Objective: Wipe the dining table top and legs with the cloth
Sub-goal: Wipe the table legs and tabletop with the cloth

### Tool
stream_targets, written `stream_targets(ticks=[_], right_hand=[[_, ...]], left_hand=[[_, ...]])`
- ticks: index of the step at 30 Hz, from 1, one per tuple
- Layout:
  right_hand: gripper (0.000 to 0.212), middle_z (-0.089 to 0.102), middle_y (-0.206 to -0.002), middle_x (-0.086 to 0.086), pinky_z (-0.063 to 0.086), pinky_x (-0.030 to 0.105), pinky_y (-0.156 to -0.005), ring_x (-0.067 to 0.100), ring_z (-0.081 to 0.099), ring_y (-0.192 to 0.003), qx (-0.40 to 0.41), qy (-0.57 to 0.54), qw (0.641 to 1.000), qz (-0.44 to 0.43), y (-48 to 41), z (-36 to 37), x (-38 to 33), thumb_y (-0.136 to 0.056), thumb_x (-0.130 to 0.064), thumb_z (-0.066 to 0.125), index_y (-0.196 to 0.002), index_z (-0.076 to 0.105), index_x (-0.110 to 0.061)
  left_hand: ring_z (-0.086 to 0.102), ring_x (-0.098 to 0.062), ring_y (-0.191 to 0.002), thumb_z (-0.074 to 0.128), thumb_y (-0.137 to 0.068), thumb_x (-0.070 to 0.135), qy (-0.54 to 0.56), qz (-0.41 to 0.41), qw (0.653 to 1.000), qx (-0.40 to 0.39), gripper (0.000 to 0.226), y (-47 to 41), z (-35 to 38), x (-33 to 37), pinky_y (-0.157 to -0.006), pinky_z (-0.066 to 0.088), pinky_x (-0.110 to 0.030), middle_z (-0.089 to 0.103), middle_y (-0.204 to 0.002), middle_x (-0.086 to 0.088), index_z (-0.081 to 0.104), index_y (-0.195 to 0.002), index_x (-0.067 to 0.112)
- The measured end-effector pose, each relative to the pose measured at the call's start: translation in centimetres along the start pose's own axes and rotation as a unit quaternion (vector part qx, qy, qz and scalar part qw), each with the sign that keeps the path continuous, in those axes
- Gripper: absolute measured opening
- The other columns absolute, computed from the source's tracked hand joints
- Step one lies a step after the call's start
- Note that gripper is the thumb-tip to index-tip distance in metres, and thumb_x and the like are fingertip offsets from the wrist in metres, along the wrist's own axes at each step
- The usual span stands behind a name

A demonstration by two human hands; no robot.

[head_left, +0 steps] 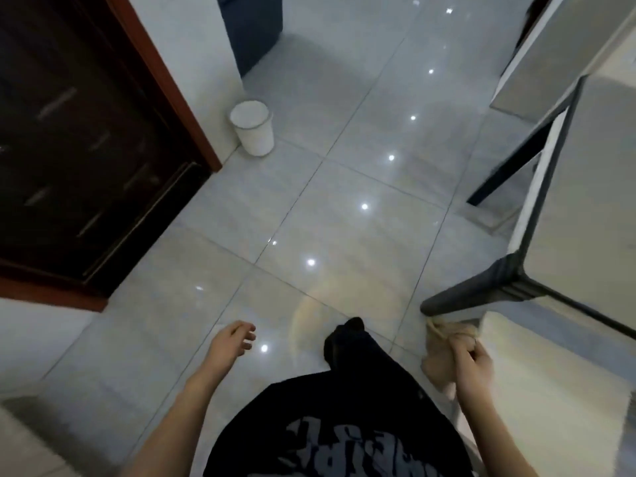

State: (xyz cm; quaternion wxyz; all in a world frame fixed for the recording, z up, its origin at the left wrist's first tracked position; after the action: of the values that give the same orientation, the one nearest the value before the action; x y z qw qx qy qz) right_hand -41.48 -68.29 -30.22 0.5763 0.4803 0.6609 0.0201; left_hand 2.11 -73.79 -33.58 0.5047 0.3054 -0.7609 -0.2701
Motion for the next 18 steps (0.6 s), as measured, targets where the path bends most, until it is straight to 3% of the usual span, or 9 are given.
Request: stream_targets(ticks=[2,3,4,5,6,7,9,13,18], right_hand=[[0.02,0.051,-0.065,0.012,0.045,0.021,-0.057,0.018,0.053,-0.065,-0.072,0.115,0.987,-0.09,-2.7,1.0,-2.9,-0.095,-0.003,0.05,-0.077,0.053,-0.012],[0.021,0.047,-0.067,0.013,0.042,0.029,-0.062,0.022,0.049,-0.068,-0.124,-0.027,0.989,-0.075,-4.1,1.5,-4.2,-0.094,0.003,0.047,-0.078,0.05,-0.009],[0.023,0.045,-0.068,0.01,0.038,0.031,-0.064,0.023,0.046,-0.07,-0.132,-0.022,0.988,-0.075,-5.3,2.3,-5.4,-0.093,0.004,0.047,-0.075,0.048,-0.009],[0.024,0.046,-0.067,0.004,0.036,0.029,-0.064,0.021,0.045,-0.072,-0.08,0.082,0.989,-0.09,-6.8,2.4,-6.6,-0.092,0.001,0.049,-0.071,0.049,-0.011],[0.025,0.046,-0.066,-0.001,0.036,0.023,-0.062,0.013,0.046,-0.071,-0.038,0.075,0.995,-0.058,-7.8,2.9,-8.2,-0.091,-0.002,0.052,-0.07,0.051,-0.014],[0.024,0.047,-0.064,-0.003,0.036,0.015,-0.057,0.006,0.044,-0.064,0.007,-0.001,1.0,-0.024,-8.3,3.3,-9.7,-0.091,-0.003,0.054,-0.07,0.052,-0.015],[0.021,0.049,-0.064,-0.003,0.034,0.008,-0.049,-0.001,0.043,-0.054,0.006,-0.049,0.997,-0.051,-8.9,4.1,-13.1,-0.091,-0.004,0.056,-0.072,0.053,-0.014],[0.022,0.055,-0.068,-0.005,0.037,0.005,-0.052,-0.011,0.048,-0.051,0.021,-0.08,0.995,-0.055,-13.0,3.6,-16.0,-0.09,-0.003,0.056,-0.073,0.057,-0.017],[0.021,0.051,-0.068,-0.005,0.037,0.012,-0.057,-0.005,0.043,-0.055,0.111,-0.121,0.986,-0.036,-17.4,1.6,-18.7,-0.092,-0.006,0.056,-0.073,0.058,-0.014]], left_hand=[[0.057,-0.023,-0.068,0.049,-0.097,0.017,-0.017,-0.001,1.0,-0.007,0.019,-1.6,1.3,3.4,-0.064,0.041,-0.029,0.065,-0.085,-0.012,0.064,-0.087,0.009],[0.057,-0.024,-0.07,0.049,-0.098,0.017,-0.026,0.001,1.0,-0.009,0.019,-2.5,1.8,4.8,-0.065,0.041,-0.029,0.065,-0.086,-0.013,0.064,-0.088,0.008],[0.058,-0.025,-0.072,0.049,-0.098,0.016,-0.033,0.002,0.999,-0.009,0.019,-3.3,2.3,6.3,-0.067,0.042,-0.03,0.065,-0.087,-0.014,0.064,-0.09,0.007],[0.058,-0.026,-0.073,0.049,-0.098,0.016,-0.035,0.003,0.999,-0.011,0.019,-4.1,2.9,7.8,-0.068,0.042,-0.031,0.066,-0.088,-0.014,0.064,-0.091,0.006],[0.058,-0.027,-0.074,0.049,-0.098,0.015,-0.039,0.003,0.999,-0.014,0.019,-5.0,3.4,9.2,-0.068,0.043,-0.031,0.066,-0.089,-0.015,0.064,-0.092,0.006],[0.058,-0.027,-0.074,0.049,-0.098,0.015,-0.045,0.002,0.999,-0.016,0.019,-5.9,3.8,10.5,-0.068,0.043,-0.031,0.066,-0.09,-0.015,0.064,-0.091,0.007],[0.058,-0.027,-0.074,0.049,-0.097,0.015,-0.059,0.001,0.998,-0.016,0.019,-7.5,4.8,13.4,-0.066,0.043,-0.03,0.066,-0.089,-0.015,0.064,-0.089,0.008],[0.058,-0.028,-0.075,0.05,-0.097,0.014,-0.088,0.015,0.995,-0.037,0.018,-11.3,7.5,19.8,-0.065,0.043,-0.031,0.066,-0.087,-0.014,0.064,-0.093,0.004],[0.056,-0.023,-0.07,0.047,-0.099,0.014,-0.161,0.078,0.979,-0.098,0.02,-18.1,13.3,30.9,-0.064,0.041,-0.029,0.063,-0.085,-0.012,0.064,-0.091,0.005]])
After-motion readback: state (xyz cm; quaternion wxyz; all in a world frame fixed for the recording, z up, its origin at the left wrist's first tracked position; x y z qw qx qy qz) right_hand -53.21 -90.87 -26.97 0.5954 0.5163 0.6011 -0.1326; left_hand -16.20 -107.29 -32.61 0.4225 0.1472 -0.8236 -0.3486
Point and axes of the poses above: each hand's wrist, its own y-axis away from the middle knuckle, its own z-axis out of the palm, x = y × z, the point moved 3 cm from there along -y, towards the middle knuckle
